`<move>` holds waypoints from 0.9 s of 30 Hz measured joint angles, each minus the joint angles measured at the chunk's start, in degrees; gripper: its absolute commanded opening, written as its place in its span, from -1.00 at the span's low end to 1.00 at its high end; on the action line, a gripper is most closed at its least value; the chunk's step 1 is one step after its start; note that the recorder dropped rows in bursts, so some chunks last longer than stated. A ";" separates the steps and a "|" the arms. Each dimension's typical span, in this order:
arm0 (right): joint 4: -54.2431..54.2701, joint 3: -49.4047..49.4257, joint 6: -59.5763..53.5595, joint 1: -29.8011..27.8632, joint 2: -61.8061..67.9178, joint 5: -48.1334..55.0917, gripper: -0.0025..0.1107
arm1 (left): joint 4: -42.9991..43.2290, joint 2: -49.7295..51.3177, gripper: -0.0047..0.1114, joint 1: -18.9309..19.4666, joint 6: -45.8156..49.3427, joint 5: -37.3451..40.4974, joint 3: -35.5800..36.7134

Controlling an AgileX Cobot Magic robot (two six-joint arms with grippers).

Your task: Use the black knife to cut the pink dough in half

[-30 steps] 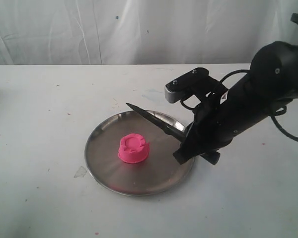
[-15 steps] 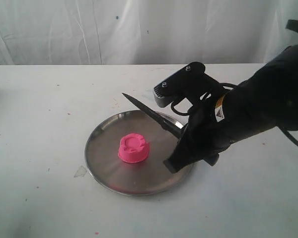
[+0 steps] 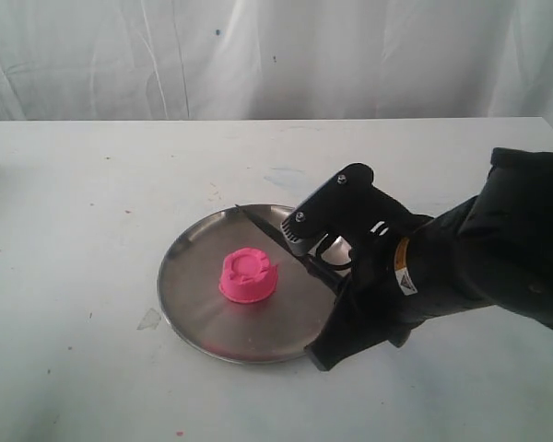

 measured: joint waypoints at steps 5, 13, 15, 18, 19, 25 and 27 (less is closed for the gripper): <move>-0.04 0.09 0.00 0.00 0.00 -2.34 -0.96 | 0.00 0.00 -0.92 0.00 0.00 0.00 0.00; -0.13 0.09 0.00 0.00 0.00 -2.95 -0.96 | 0.00 0.00 -0.92 0.00 0.00 0.00 0.00; -0.13 0.09 0.00 0.00 0.00 -2.72 -0.96 | 0.00 0.00 -0.92 0.00 0.00 0.00 0.00; -0.13 0.09 0.11 0.00 0.00 -1.94 -0.96 | 0.00 0.00 -0.92 0.00 0.00 0.00 0.00; -0.13 0.09 0.11 0.00 0.00 -1.65 -0.96 | -0.33 0.00 -0.92 0.00 -0.19 0.00 0.00; -0.13 0.09 0.11 0.00 0.00 -1.06 -0.96 | -17.74 0.00 -0.92 0.00 -9.34 -0.39 0.00; -0.13 0.09 0.11 0.00 0.00 -0.98 -0.96 | -22.06 0.00 -0.92 0.00 -10.63 -0.80 0.00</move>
